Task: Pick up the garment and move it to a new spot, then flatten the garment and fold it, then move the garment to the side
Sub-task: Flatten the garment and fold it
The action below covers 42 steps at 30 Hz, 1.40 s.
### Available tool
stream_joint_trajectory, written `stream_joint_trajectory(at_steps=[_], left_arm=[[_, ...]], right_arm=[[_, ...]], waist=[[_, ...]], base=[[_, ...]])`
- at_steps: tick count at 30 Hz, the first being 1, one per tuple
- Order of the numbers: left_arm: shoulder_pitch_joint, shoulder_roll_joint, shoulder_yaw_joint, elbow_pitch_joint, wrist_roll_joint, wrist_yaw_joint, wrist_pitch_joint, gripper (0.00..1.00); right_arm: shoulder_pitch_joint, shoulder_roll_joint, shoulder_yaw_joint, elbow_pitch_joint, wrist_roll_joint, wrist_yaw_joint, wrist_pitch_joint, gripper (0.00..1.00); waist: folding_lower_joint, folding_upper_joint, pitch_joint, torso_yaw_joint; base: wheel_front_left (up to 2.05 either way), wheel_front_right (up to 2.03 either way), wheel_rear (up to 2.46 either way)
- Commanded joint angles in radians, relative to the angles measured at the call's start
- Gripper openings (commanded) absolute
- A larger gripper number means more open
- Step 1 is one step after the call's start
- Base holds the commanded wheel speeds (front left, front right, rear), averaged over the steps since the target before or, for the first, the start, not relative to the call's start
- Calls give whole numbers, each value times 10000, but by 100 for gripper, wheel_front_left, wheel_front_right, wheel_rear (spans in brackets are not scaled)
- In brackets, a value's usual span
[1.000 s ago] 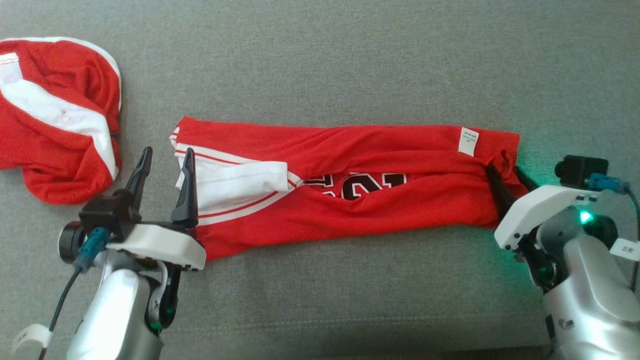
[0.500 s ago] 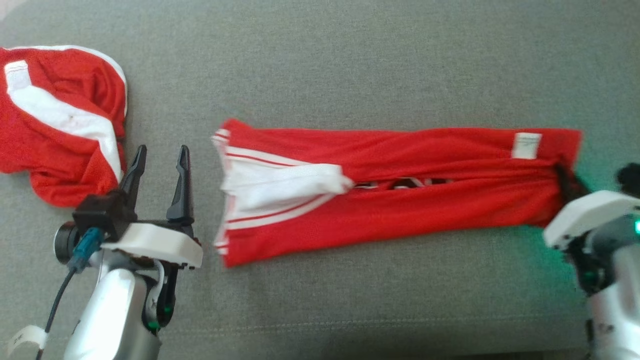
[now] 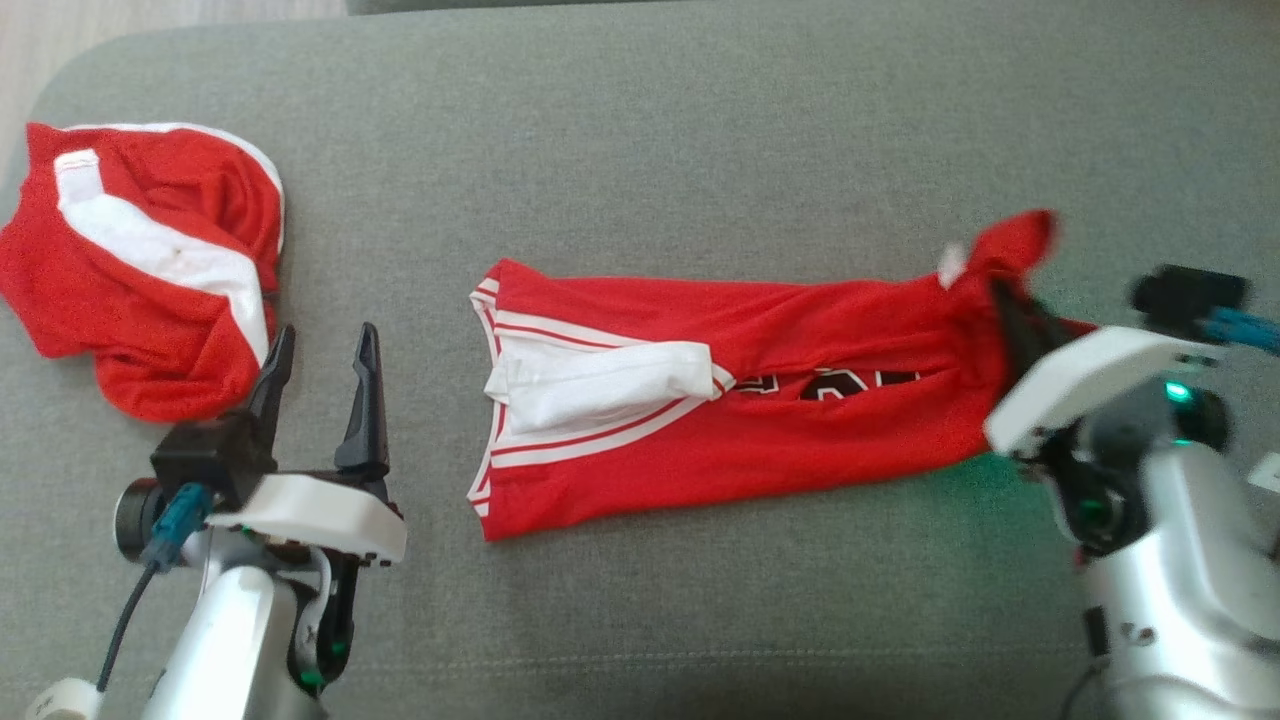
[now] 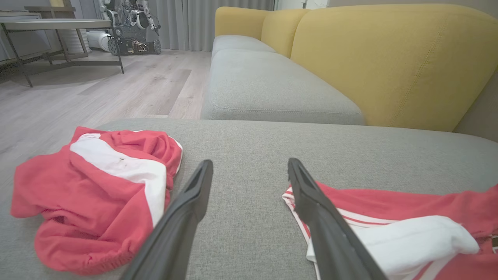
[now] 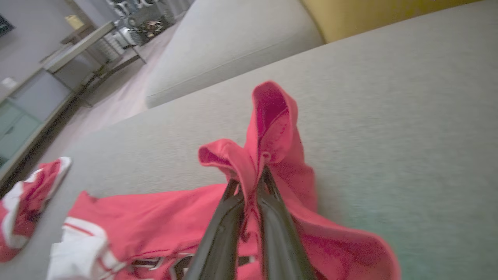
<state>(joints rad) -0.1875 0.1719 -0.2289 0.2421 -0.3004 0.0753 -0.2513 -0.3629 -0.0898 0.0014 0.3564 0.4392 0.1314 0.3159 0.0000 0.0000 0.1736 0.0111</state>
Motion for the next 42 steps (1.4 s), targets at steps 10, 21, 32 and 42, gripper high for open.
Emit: stream_joint_trajectory(at_steps=[10,21,32,42], left_arm=[[-287,36,221,-170,166,-54,-104,100],[-397,-137,-23,3,244,-189,-105,100],[-412,-164,160,-32,287,-200,-105,100],[-337,-70,423,-150,332,-97,-105,100]], right_arm=[[-410,390,3932,-868,2922,-7,-8,0],[-1937,394,7233,1511,5656,-7,-2719,0],[-3455,395,9248,2700,6721,-7,-4908,100],[-3797,-38,7691,3067,5499,-7,-5762,100]], waist=[[0,0,-196,527],[0,0,-87,1315],[0,0,141,1222],[0,0,21,583]], base=[[0,0,0],[0,0,0],[0,0,0],[0,0,0]])
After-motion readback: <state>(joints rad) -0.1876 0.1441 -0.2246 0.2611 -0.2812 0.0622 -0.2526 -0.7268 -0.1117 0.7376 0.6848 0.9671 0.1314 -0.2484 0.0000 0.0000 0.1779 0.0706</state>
